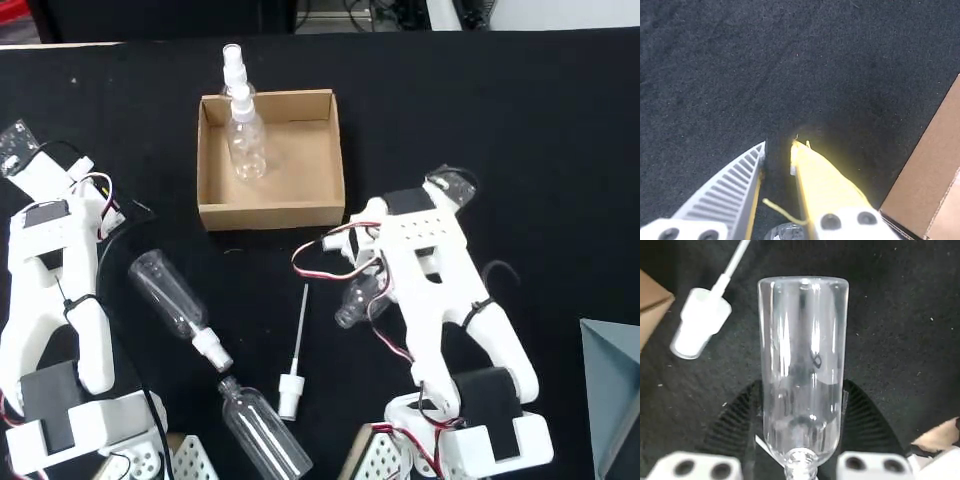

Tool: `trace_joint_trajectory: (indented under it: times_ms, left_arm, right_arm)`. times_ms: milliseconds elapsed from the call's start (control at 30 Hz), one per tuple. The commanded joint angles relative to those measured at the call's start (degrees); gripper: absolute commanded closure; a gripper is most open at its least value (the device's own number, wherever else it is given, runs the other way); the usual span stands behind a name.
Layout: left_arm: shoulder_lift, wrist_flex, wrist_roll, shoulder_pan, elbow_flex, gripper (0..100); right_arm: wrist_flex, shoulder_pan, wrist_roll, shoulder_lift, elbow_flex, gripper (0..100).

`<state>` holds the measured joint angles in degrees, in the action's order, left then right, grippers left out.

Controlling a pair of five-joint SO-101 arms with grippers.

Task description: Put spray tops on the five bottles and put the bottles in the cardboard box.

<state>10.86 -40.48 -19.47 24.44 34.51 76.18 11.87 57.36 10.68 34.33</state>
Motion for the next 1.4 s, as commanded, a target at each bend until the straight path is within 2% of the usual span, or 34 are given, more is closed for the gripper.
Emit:
trace_joint_trajectory:
  times_ms: [0,267,533,1367]
  left_arm:
    - [0.79,1.23,-0.18,0.48,-0.66,93]
    - [0.79,1.23,-0.18,0.48,-0.66,93]
    - [0.79,1.23,-0.18,0.48,-0.66,93]
    - [0.53,1.23,-0.26,1.36,-1.01,93]
  right_arm:
    - [-2.46,-2.37,1.85,3.12,0.48,88.1]
    - [-4.31,-8.0,5.19,3.12,0.66,88.0]
    - [-4.31,-8.26,8.44,3.03,0.92,88.0]
    - [-5.54,-9.32,7.91,3.03,1.89,87.1]
